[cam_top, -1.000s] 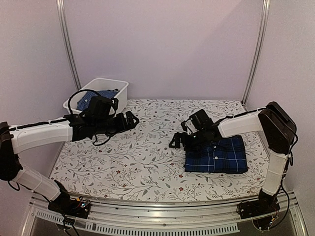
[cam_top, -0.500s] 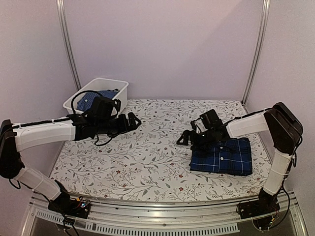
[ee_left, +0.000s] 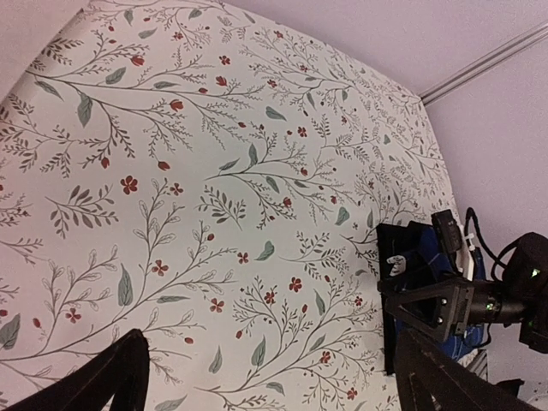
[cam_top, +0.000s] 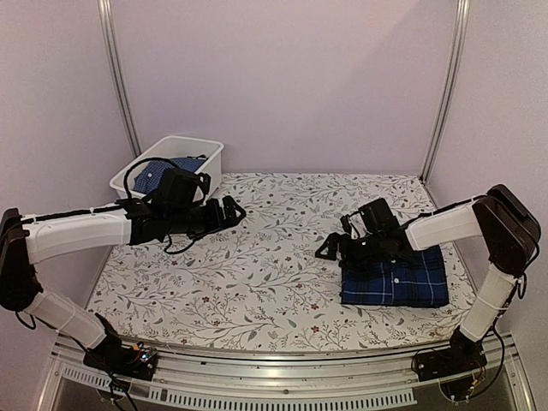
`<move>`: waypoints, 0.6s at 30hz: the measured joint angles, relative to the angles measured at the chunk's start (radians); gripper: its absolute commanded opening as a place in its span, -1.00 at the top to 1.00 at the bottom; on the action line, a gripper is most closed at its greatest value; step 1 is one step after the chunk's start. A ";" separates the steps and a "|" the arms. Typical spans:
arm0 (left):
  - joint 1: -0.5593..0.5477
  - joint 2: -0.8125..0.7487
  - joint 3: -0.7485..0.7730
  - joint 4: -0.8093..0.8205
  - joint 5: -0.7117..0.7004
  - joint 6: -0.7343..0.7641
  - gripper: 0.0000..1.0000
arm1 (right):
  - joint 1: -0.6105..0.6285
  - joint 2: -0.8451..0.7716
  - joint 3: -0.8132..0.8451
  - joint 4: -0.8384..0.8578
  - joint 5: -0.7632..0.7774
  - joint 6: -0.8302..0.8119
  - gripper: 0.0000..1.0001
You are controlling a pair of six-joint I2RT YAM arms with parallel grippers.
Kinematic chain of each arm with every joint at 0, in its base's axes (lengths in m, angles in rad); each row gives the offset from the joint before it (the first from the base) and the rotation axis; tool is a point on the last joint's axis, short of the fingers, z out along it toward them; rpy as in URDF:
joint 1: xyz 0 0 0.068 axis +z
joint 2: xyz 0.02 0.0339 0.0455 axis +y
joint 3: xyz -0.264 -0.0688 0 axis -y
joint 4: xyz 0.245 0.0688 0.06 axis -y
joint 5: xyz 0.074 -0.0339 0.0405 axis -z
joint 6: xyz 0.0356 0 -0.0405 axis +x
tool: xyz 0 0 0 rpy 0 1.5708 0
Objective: Fold and stack the long sleeve shirts
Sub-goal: Move the square-folded shirt to the center of the board.
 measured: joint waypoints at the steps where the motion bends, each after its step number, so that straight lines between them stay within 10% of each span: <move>1: 0.000 0.000 0.000 0.000 0.000 0.000 -0.99 | -0.003 -0.014 -0.019 0.006 0.002 0.001 -0.98; 18: 0.000 0.027 0.000 0.000 0.000 -0.019 -0.99 | -0.091 -0.274 -0.280 -0.009 0.026 0.009 -0.98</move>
